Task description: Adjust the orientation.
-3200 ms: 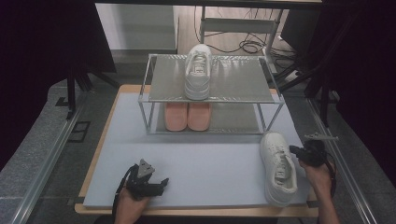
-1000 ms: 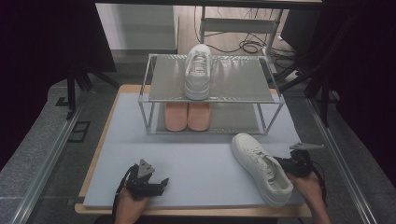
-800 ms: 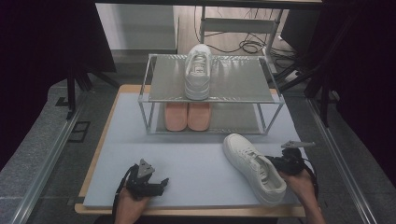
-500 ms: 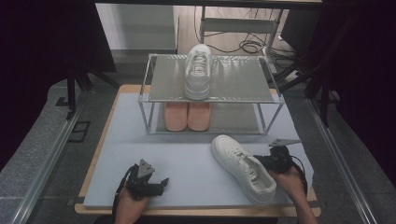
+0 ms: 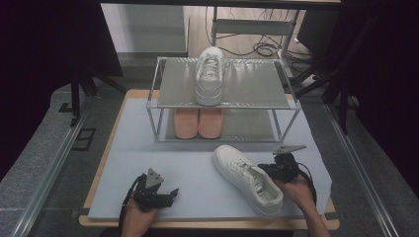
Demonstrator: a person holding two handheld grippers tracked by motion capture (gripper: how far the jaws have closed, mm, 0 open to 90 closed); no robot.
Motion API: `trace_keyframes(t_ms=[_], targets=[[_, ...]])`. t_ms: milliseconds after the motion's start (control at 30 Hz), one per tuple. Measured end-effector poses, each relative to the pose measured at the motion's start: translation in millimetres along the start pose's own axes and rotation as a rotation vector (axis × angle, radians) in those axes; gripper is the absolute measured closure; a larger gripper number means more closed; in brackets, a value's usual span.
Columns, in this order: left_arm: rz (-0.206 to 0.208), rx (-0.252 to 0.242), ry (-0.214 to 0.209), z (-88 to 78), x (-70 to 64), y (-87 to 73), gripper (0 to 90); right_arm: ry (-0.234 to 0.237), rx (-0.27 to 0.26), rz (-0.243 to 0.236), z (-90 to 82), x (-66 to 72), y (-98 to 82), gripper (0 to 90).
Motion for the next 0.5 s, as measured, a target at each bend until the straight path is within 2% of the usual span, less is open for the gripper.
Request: trace_keyframes(t_ms=[233, 500], targets=[[0.000, 0.000, 0.000, 0.0, 0.0, 0.0, 15.2, -0.049, 0.005, -0.009, -15.2, -7.9, 0.9, 74.9], [0.001, 0.001, 0.000, -0.1, 0.0, 0.0, 15.2, -0.063, 0.028, -0.013, -38.2, -9.2, 5.9, 65.1]])
Point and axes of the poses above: each handheld gripper's, and its own axes: z roughly forward along the jaws, y roughly out of its top, x roughly to its left, the point moved 6 cm from there along z, roughly forward along the jaws, and after that the axes turned 8 degrees about -x, right-handed, at the moved point
